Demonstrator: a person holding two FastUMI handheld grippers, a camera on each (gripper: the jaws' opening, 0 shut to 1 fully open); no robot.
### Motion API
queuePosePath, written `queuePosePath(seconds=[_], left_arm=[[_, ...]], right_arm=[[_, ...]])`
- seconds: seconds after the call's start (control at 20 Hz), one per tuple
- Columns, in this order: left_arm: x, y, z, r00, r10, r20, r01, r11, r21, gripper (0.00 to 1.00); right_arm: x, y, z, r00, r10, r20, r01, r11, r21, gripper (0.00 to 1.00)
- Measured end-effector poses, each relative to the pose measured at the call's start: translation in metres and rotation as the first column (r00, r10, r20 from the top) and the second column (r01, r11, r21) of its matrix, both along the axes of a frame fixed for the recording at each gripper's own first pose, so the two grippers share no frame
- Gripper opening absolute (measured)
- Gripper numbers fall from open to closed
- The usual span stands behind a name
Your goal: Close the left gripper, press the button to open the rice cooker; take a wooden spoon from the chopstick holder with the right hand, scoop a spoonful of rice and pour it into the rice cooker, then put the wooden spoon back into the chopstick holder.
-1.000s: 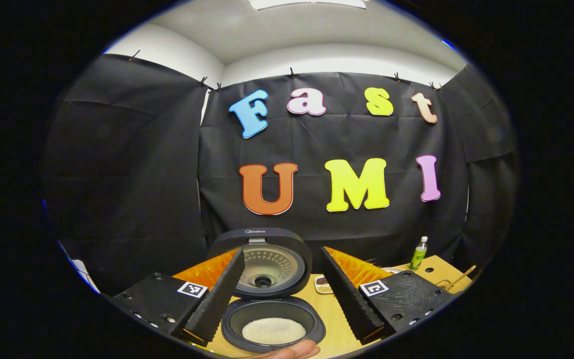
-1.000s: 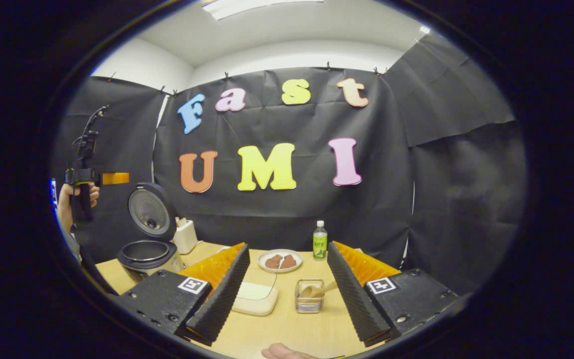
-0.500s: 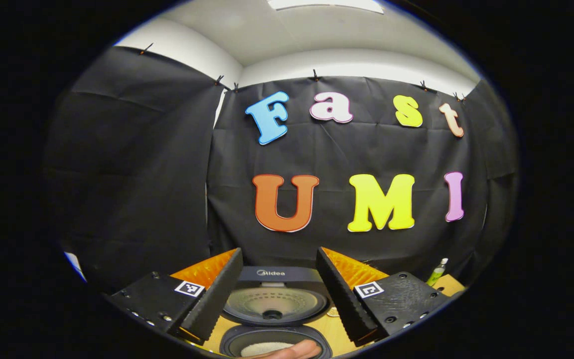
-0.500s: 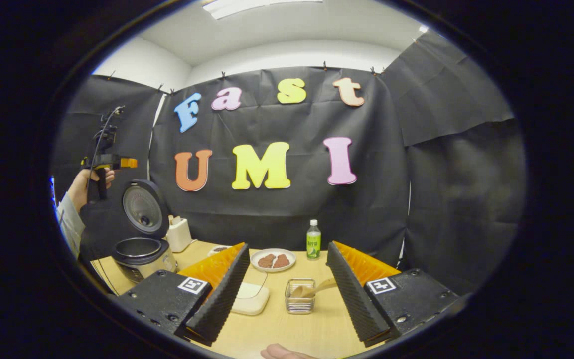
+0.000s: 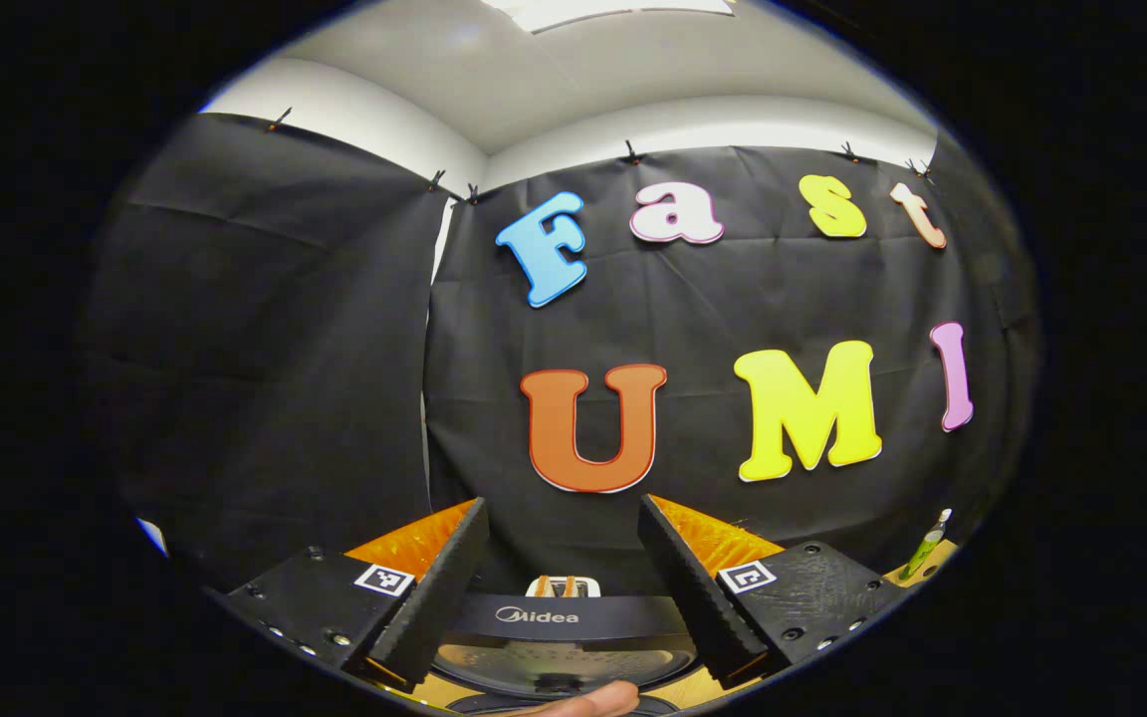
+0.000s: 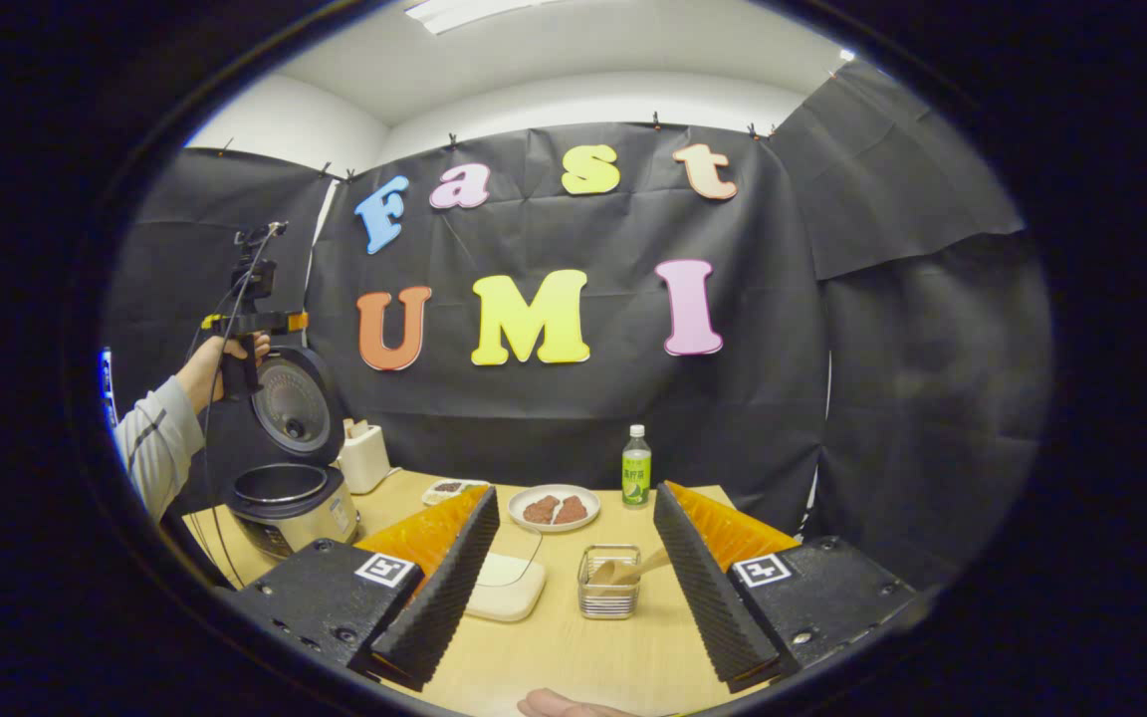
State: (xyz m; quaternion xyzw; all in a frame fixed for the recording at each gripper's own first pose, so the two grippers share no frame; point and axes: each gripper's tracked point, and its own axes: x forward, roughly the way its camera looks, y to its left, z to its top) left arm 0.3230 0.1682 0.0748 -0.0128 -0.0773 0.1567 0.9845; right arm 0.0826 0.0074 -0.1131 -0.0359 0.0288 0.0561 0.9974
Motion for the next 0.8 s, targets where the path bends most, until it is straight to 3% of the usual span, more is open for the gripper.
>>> queuePosePath(seconds=[0.15,0.2,0.25,0.3,0.35,0.8], left_arm=[[0.014,0.017,-0.024,0.996,0.012,-0.092,-0.018,0.998,-0.067,0.96],[0.017,0.018,-0.034,0.991,0.0,-0.132,-0.011,0.996,-0.088,0.89],[0.014,0.02,-0.038,0.989,0.003,-0.146,-0.016,0.996,-0.088,0.95],[0.011,0.019,-0.036,0.991,-0.007,-0.133,-0.006,0.995,-0.096,0.86],[0.011,0.017,-0.039,0.988,-0.015,-0.156,-0.001,0.995,-0.1,0.99],[-0.028,0.006,-0.051,0.977,-0.034,-0.209,0.011,0.994,-0.109,1.0]], right_arm=[[-0.006,0.007,0.0,1.0,0.009,-0.001,-0.009,1.0,-0.01,1.0],[-0.012,0.01,0.001,1.0,0.012,-0.002,-0.012,1.0,-0.009,1.0],[-0.017,0.011,0.003,1.0,0.008,0.0,-0.008,1.0,-0.013,1.0],[-0.022,0.011,0.006,1.0,0.002,0.007,-0.002,1.0,-0.022,1.0],[-0.03,0.013,0.01,1.0,0.0,0.013,0.001,1.0,-0.027,1.0],[-0.102,0.018,0.023,0.999,0.003,0.038,-0.002,0.999,-0.039,1.0]])
